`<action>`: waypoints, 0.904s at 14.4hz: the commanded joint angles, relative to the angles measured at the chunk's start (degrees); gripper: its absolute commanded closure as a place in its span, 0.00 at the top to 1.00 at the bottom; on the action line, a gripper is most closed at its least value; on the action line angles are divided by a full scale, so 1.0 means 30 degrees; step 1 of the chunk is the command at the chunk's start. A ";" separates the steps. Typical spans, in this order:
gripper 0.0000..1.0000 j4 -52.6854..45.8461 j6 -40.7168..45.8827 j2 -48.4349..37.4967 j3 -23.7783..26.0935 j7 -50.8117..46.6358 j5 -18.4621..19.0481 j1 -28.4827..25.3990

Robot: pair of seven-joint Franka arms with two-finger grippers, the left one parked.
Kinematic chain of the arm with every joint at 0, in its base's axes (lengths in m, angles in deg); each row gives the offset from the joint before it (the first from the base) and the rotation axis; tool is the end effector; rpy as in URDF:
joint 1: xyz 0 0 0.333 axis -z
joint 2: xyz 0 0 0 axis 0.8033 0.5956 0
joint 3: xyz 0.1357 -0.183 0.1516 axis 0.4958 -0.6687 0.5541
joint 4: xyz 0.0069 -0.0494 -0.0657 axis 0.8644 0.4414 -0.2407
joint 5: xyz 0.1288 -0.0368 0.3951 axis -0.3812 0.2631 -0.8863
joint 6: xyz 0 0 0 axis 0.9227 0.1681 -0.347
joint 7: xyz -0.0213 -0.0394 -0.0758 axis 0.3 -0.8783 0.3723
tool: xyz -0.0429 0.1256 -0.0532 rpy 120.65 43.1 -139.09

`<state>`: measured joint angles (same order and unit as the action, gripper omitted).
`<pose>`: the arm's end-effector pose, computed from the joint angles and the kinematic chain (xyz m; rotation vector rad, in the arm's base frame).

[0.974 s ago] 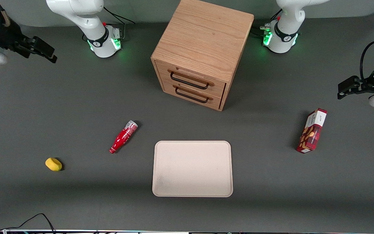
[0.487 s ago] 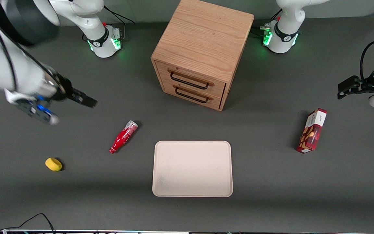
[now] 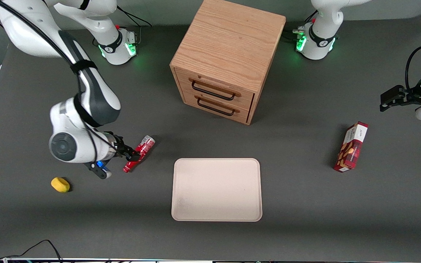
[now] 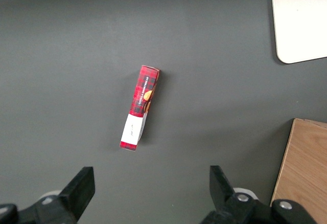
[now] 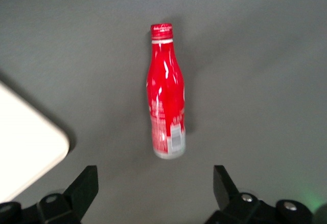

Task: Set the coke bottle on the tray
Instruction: 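Move the open right gripper down over the red Coca-Cola bottle, then close the right gripper around the bottle's body and lift it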

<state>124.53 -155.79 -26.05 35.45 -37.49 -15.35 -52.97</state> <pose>0.6168 0.1890 0.2240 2.8820 -1.0608 -0.4245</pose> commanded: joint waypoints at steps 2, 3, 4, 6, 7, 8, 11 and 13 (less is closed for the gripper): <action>1.00 0.2786 -0.3247 -0.0140 0.0115 -0.1394 0.0847 -0.0013; 1.00 0.3459 -0.4096 -0.0081 0.0115 -0.1541 0.1168 -0.0041; 1.00 0.4075 -0.5033 -0.0051 0.0115 -0.1775 0.1229 -0.0013; 1.00 0.4839 -0.6209 0.0153 0.0086 -0.1806 0.1462 -0.0012; 1.00 0.5104 -0.6707 0.0270 0.0028 -0.1806 0.1841 0.0046; 1.00 0.5367 -0.7263 0.0358 -0.0060 -0.1806 0.1903 0.0017; 1.00 0.5839 -0.8615 0.0856 -0.0207 -0.1806 0.1991 0.0046; 0.48 0.6129 -0.8907 0.0829 -0.0207 -0.1806 0.1991 0.0046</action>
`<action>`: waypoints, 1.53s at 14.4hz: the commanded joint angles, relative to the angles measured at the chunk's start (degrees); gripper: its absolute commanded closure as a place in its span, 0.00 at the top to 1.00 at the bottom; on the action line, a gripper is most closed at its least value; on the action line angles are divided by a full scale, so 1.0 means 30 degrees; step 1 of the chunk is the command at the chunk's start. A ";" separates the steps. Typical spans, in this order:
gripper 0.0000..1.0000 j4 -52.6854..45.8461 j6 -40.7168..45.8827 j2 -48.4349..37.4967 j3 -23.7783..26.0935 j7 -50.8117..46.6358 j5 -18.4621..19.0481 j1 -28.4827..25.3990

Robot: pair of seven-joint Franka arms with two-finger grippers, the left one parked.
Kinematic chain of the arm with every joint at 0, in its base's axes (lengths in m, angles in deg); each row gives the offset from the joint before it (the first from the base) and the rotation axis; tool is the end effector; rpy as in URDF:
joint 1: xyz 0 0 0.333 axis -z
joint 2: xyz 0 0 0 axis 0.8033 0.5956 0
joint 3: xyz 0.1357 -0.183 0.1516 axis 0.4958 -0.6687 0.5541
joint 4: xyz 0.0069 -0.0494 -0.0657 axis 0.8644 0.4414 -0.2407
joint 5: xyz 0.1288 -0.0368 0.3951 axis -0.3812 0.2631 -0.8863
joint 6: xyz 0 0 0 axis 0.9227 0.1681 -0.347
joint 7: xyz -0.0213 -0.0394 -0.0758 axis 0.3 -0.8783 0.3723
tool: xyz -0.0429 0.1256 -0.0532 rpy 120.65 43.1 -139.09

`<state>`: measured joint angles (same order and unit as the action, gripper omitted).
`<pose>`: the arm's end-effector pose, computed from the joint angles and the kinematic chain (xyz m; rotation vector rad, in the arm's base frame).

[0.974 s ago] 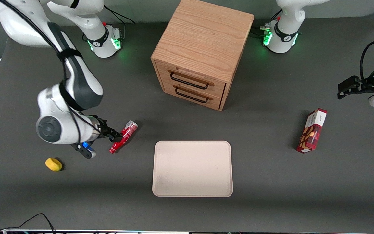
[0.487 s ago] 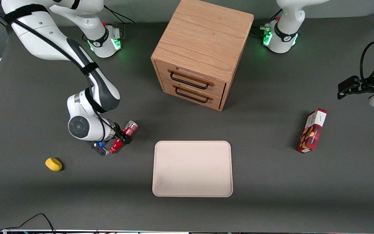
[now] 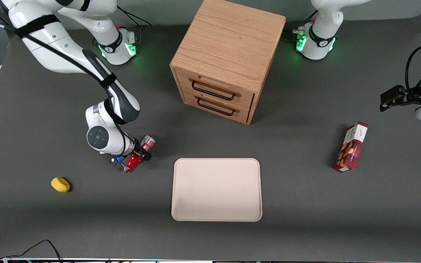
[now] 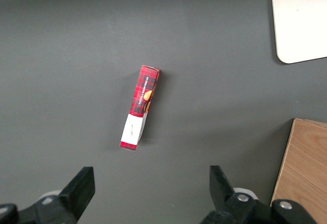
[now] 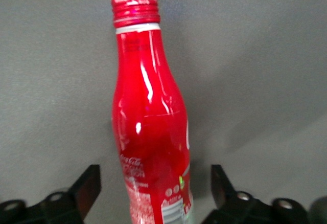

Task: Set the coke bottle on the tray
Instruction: 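Close the right gripper around the bottle's body and lift it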

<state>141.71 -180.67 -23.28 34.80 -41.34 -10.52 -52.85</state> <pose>0.5655 0.1841 0.0964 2.9034 -1.1036 -0.2737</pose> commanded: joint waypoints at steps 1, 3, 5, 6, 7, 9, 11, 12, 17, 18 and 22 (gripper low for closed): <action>0.10 0.0465 -0.0761 -0.0096 -0.0020 -0.0552 0.0384 0.0009; 0.00 0.0466 -0.0763 -0.0125 -0.0020 -0.0523 0.0384 0.0009; 0.00 0.0349 -0.0676 -0.0358 0.0009 -0.0348 0.0413 -0.0020; 0.00 0.0348 -0.0559 -0.0737 0.0038 -0.0260 0.0646 -0.0021; 0.00 0.0232 -0.0383 -0.1378 0.0125 -0.0143 0.0967 0.0008; 0.00 -0.0874 0.1334 -0.2552 0.0330 0.0702 0.1146 -0.0021; 0.00 -0.3155 0.4728 -0.3140 0.0768 0.2690 0.1030 0.0008; 0.00 -0.4588 0.6369 -0.3230 0.0858 0.3744 0.0913 -0.0020; 0.00 -1.1240 1.1478 -0.2034 0.2231 0.8374 0.0853 -0.0166; 0.00 -1.2558 1.1948 -0.1333 0.2903 0.8993 0.0882 -0.0196; 0.00 -1.6372 1.1632 0.2617 0.4374 0.9056 0.1117 -0.1247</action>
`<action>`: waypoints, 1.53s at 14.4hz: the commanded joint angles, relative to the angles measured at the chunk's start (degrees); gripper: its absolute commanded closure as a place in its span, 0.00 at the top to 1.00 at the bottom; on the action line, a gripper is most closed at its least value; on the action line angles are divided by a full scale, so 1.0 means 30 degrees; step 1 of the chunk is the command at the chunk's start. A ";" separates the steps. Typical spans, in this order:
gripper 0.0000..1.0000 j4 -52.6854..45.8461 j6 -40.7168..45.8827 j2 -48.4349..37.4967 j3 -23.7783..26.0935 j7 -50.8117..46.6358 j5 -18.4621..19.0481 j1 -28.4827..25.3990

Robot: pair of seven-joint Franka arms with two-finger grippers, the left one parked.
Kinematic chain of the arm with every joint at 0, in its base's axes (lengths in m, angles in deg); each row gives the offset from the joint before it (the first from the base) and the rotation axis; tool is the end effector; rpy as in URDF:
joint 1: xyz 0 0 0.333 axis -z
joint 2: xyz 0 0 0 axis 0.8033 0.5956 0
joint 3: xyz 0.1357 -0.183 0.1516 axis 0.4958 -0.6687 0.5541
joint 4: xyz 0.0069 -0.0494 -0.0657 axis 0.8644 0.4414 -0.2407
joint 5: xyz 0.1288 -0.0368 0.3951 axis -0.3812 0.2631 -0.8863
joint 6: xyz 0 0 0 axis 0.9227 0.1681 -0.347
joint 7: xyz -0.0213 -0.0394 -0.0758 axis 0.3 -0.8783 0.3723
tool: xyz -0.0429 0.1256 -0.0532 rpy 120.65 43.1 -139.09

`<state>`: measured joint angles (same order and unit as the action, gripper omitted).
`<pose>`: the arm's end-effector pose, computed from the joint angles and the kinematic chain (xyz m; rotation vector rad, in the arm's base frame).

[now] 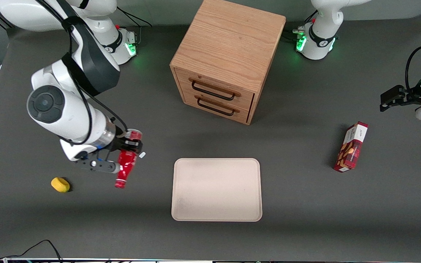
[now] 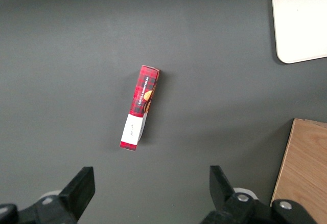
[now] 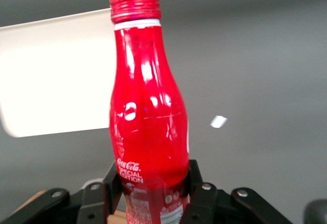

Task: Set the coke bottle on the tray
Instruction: 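Carry the bottle with the right gripper over the beige tray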

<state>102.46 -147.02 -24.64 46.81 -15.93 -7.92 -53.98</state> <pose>0.6495 0.2825 0.4001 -3.0400 0.2220 0.0799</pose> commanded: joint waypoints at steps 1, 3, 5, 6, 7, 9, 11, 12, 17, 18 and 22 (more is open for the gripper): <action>0.00 -0.3442 -0.0311 0.3865 0.0371 0.0588 0.0250 -0.1050; 0.00 -0.3414 -0.2097 0.5592 0.0400 0.0820 0.0250 -0.1226; 0.00 -0.3414 -0.3446 0.7146 0.0342 0.1873 0.0454 -0.1578; 0.00 -0.3443 -0.4062 0.7734 0.0342 0.1964 0.0745 -0.1579; 0.00 -0.3443 -0.4619 0.8233 0.0284 0.1994 0.1067 -0.1608; 0.00 -0.3443 -0.5296 0.9084 0.0196 0.1965 0.1944 -0.1899; 0.00 -0.3443 -0.5648 0.9555 0.0195 0.1906 0.2592 -0.1989; 0.00 -0.3414 -0.5824 0.9643 0.0166 0.1935 0.2594 -0.1989; 0.00 -0.3414 -0.6907 1.0376 -0.0126 0.1935 0.2886 -0.1989; 0.00 -0.3443 -0.7113 1.0522 -0.0156 0.1935 0.2916 -0.2018; 1.00 -0.3385 -0.7115 1.0553 -0.0157 0.1703 0.3642 -0.2077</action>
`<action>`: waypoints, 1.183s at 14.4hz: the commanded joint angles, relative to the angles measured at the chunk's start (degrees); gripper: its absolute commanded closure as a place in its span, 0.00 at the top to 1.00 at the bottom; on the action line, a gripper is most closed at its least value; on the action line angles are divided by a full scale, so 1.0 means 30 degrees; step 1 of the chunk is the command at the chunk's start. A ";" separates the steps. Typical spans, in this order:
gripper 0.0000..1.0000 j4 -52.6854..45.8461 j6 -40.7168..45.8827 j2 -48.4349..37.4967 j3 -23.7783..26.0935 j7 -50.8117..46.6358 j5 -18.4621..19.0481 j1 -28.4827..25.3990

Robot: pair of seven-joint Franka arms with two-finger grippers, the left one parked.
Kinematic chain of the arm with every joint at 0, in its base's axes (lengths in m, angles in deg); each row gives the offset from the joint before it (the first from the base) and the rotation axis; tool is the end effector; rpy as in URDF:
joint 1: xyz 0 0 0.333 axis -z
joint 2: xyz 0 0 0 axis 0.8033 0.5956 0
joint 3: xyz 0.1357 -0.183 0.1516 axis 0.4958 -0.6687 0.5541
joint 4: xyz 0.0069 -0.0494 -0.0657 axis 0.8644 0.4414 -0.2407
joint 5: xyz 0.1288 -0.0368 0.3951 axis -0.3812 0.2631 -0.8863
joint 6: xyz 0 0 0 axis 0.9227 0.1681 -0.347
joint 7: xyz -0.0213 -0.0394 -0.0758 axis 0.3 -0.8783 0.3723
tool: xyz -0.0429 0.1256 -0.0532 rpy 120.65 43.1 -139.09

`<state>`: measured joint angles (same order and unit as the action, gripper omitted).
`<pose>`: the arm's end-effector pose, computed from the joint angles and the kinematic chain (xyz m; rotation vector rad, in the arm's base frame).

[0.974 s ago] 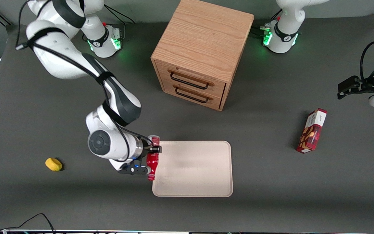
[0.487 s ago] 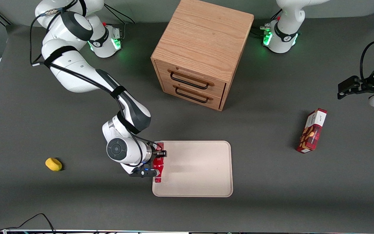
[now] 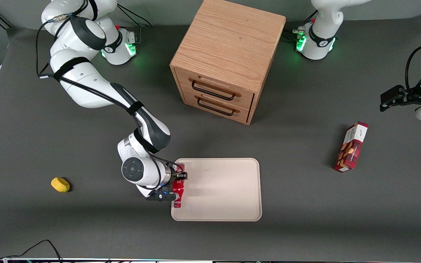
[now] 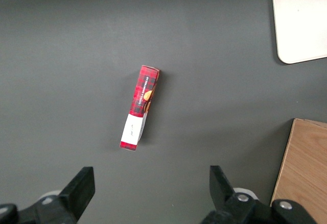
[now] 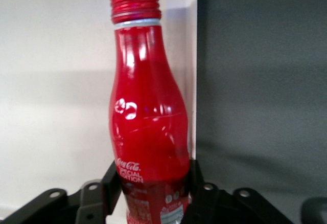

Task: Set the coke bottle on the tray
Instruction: 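Lower the bottle onto the tray's edge and open the right gripper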

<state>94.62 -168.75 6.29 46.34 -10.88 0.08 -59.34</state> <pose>0.6772 0.3364 0.1205 -2.9583 0.0452 0.1140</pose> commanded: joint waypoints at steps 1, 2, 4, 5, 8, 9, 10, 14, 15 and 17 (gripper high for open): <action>1.00 -0.0742 0.0128 0.0241 0.0000 -0.0071 0.1415 -0.0292; 1.00 -0.0684 0.0128 0.0241 0.0000 -0.0072 0.1448 -0.0292; 1.00 -0.0654 0.0128 0.0241 0.0000 -0.0043 0.1478 -0.0292; 1.00 -0.0625 0.0128 0.0241 0.0000 -0.0042 0.1652 -0.0292; 1.00 -0.0245 0.0128 0.0183 0.0000 -0.0072 0.2005 -0.0262; 1.00 -0.0244 0.0157 0.0153 0.0000 -0.0072 0.2005 -0.0262; 1.00 -0.0244 0.0157 0.0124 0.0000 -0.0130 0.2005 -0.0291; 1.00 -0.0273 0.0157 0.0007 0.0117 -0.0160 0.1976 -0.0292; 1.00 -0.0273 0.0186 -0.0022 0.0147 -0.0160 0.1947 -0.0263; 1.00 -0.0273 0.0186 -0.0023 0.0176 -0.0160 0.1947 -0.0262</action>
<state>94.52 -168.72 6.40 46.61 -10.88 4.65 -59.74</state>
